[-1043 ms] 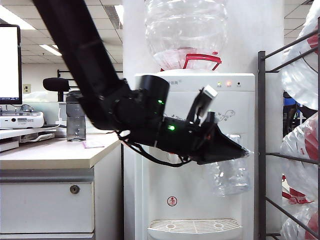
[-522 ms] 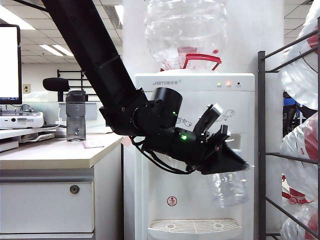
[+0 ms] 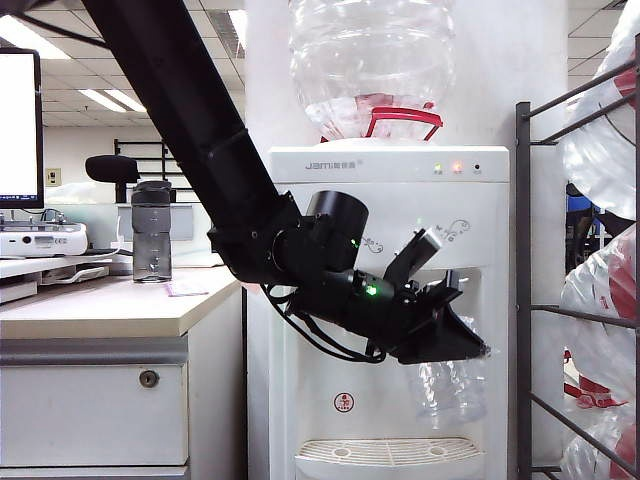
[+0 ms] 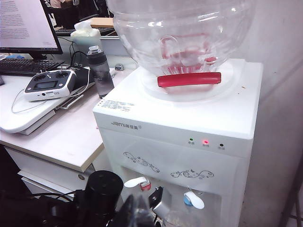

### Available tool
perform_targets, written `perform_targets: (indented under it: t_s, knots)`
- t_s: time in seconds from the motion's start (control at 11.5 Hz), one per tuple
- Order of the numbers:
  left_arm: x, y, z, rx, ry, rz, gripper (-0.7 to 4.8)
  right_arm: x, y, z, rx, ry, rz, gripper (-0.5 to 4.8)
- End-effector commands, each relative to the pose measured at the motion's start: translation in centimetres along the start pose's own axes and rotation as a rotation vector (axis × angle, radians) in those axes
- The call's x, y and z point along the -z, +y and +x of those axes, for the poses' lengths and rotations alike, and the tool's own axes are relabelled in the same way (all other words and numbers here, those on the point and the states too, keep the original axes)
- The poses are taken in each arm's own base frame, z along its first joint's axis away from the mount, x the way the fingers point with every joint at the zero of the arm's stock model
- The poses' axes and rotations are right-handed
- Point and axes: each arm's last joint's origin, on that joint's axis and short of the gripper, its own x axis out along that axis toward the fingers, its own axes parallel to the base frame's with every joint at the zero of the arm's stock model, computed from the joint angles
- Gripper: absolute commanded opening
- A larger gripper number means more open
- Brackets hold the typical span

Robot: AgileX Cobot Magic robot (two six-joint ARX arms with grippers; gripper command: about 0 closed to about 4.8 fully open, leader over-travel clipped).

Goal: Pick up the plastic mug from the left desk, go to the cold water outlet of the water dispenser, press the vertical switch to get some water, then put the mug back on the desk.

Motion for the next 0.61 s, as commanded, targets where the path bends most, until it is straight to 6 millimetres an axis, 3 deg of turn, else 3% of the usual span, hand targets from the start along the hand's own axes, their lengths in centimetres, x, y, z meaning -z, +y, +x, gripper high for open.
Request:
perform_targets:
  t_s: [0.09,0.61]
  knots:
    - [-0.93,0.37,0.73,-0.011,-0.014,0.003,-0.06,-0.31,0.13,-0.18,-0.012,-0.019,-0.006,-0.05]
    - [-1.46,1.26,1.22,-0.074,-0.045,0.129,-0.06,-0.31,0.17,-0.17,-0.028,-0.018,-0.007,-0.05]
